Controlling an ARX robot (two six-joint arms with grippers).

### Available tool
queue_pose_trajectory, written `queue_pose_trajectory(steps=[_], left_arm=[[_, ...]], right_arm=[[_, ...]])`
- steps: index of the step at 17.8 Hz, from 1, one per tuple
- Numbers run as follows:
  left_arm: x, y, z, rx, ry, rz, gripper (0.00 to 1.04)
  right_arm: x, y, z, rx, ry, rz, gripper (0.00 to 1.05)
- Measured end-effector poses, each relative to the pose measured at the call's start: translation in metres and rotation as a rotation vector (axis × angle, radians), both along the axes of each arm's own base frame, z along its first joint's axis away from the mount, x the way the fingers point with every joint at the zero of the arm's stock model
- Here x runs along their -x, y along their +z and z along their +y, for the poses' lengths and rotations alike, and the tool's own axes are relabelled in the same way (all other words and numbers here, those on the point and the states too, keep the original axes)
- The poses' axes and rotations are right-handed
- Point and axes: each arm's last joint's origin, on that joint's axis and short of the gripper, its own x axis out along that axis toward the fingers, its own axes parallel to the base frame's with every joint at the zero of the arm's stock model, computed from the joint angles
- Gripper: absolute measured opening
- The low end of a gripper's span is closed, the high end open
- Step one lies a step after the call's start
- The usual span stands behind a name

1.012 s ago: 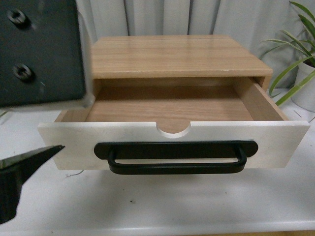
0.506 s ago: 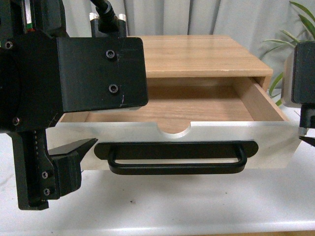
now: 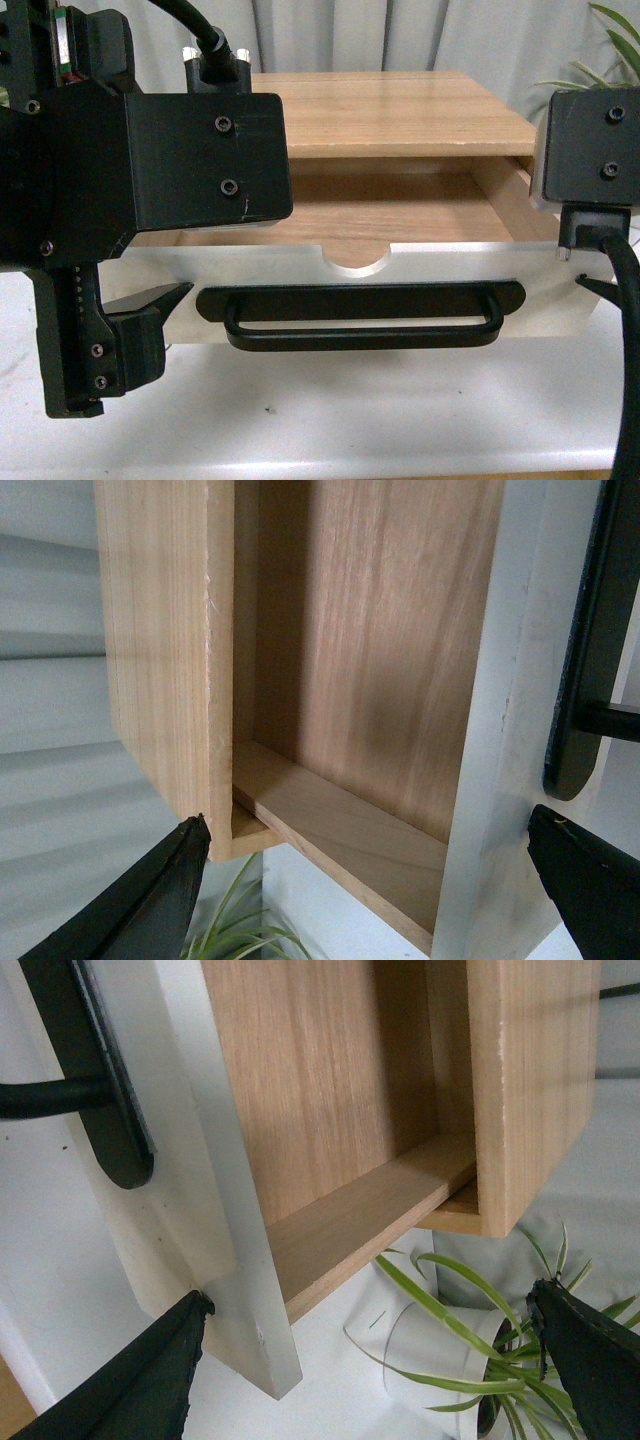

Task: Close drawer sideways

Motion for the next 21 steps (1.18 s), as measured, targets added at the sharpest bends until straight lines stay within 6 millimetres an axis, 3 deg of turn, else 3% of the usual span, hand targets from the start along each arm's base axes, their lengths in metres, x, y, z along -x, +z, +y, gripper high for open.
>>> queue_pose_trajectory(steps=[13, 21], left_arm=[[-0.037, -0.013, -0.019, -0.003, 0.128, -0.138, 0.98], [-0.057, -0.016, -0.035, 0.029, 0.179, -0.192, 0.98]], right_arm=[[-0.045, 0.011, 0.0, -0.047, -0.081, -0.043, 0.98], [-0.072, 0.001, 0.008, -0.068, -0.126, -0.058, 0.98]])
